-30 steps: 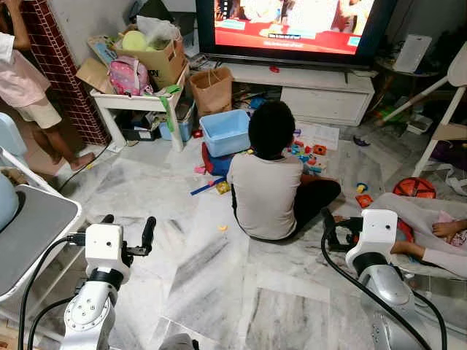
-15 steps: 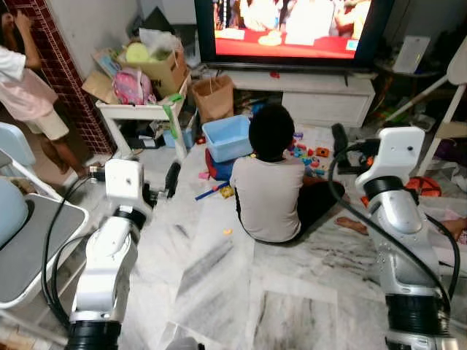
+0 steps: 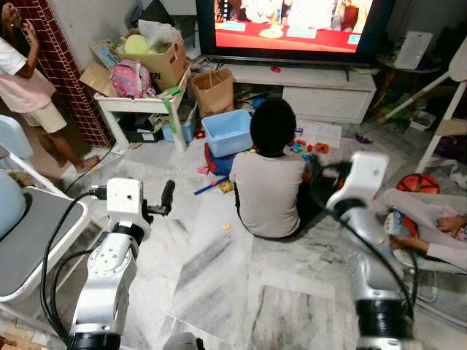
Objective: Restocking fridge
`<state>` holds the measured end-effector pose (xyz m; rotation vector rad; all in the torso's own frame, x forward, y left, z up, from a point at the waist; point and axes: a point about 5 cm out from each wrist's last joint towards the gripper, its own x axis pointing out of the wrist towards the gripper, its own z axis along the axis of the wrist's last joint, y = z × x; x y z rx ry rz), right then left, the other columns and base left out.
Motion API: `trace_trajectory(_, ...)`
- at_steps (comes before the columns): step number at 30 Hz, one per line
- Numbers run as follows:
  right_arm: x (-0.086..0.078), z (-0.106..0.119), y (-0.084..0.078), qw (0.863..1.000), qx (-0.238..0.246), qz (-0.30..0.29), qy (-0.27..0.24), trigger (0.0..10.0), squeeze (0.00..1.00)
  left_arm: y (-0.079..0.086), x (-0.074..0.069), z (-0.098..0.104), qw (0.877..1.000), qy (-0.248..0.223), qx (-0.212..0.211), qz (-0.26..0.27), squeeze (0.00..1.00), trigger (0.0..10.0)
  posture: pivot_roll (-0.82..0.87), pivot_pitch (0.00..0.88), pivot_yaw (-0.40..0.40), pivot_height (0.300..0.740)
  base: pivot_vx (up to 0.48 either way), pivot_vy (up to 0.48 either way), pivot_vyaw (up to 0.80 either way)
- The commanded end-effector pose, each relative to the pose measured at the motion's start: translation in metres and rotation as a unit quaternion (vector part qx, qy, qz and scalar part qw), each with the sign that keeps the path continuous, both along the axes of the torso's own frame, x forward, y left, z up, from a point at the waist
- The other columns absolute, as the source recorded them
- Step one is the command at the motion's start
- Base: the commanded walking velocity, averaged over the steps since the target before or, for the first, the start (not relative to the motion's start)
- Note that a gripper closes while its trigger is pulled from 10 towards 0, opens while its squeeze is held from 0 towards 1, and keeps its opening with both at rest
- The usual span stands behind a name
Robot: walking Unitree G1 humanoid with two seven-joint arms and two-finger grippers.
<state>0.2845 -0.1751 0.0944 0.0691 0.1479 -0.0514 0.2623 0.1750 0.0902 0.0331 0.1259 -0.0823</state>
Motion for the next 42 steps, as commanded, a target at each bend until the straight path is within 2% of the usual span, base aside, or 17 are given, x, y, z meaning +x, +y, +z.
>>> trace_trajectory(1,0.000,0.022,0.002,0.997,-0.047,0.035,-0.058,10.0,0.00,0.001,0.000,0.001,1.000,0.000,0.005,0.007,0.00,10.0,-0.01,0.000,0.018,0.740,-0.281,0.000,0.00)
trace_trajectory(5,-0.007,0.024,-0.015,0.993,-0.093,0.017,-0.067,10.0,0.00,0.002,-0.001,0.000,1.000,0.003,0.003,0.006,0.00,10.0,-0.03,0.000,0.019,0.740,-0.279,0.000,0.00)
trace_trajectory(7,-0.009,0.024,-0.022,0.988,-0.136,0.015,-0.077,10.0,0.00,0.000,0.000,-0.001,1.000,0.004,0.001,0.001,0.00,10.0,-0.03,0.000,0.022,0.740,-0.283,0.000,0.00)
trace_trajectory(9,-0.007,0.023,-0.021,0.988,-0.132,0.010,-0.074,10.0,0.00,-0.001,0.001,-0.001,1.000,0.006,0.001,0.000,0.00,10.0,-0.04,0.000,0.024,0.740,-0.281,0.000,0.00)
trace_trajectory(12,0.007,0.034,-0.014,0.981,-0.167,0.000,-0.103,10.0,0.00,-0.006,0.005,0.000,1.000,0.004,-0.001,-0.008,0.00,10.0,-0.04,0.000,0.036,0.740,-0.275,0.000,0.00)
trace_trajectory(17,0.019,0.042,-0.017,0.985,-0.141,-0.008,-0.100,10.0,0.00,-0.007,0.008,0.003,1.000,0.000,0.001,-0.014,0.00,10.0,-0.04,0.000,0.037,0.740,-0.255,0.000,0.00)
trace_trajectory(22,0.017,0.037,-0.030,0.994,-0.070,-0.044,-0.075,10.0,0.00,0.000,0.008,0.004,1.000,-0.001,0.005,-0.008,0.00,10.0,-0.03,0.000,0.036,0.740,0.000,0.000,0.00)
trace_trajectory(25,0.012,0.039,-0.033,0.993,-0.070,-0.048,-0.077,10.0,0.00,0.001,0.007,0.003,1.000,0.001,0.007,-0.009,0.00,10.0,-0.03,0.000,0.039,0.740,0.000,0.000,0.00)
trace_trajectory(28,0.008,0.035,-0.035,0.995,-0.065,-0.055,-0.057,10.0,0.00,-0.001,0.005,0.002,1.000,0.003,0.003,-0.014,0.00,10.0,-0.04,0.000,0.041,0.740,0.000,0.000,0.00)
trace_trajectory(31,-0.003,0.029,-0.037,0.996,-0.064,-0.056,-0.042,10.0,0.00,-0.005,0.005,0.002,1.000,0.005,-0.002,-0.023,0.00,10.0,-0.05,0.000,0.047,0.740,0.000,0.000,-0.80)
trace_trajectory(40,-0.012,0.025,-0.036,0.996,-0.060,-0.058,-0.025,10.0,0.00,-0.006,0.009,0.004,0.999,0.002,-0.010,-0.031,0.00,10.0,-0.05,0.000,0.048,0.740,0.000,0.000,-0.80)
trace_trajectory(42,-0.013,0.024,-0.034,0.996,-0.057,-0.058,-0.024,10.0,0.00,-0.004,0.009,0.004,0.999,0.005,-0.022,-0.028,0.00,10.0,-0.05,0.000,0.046,0.740,0.000,0.157,-0.80)
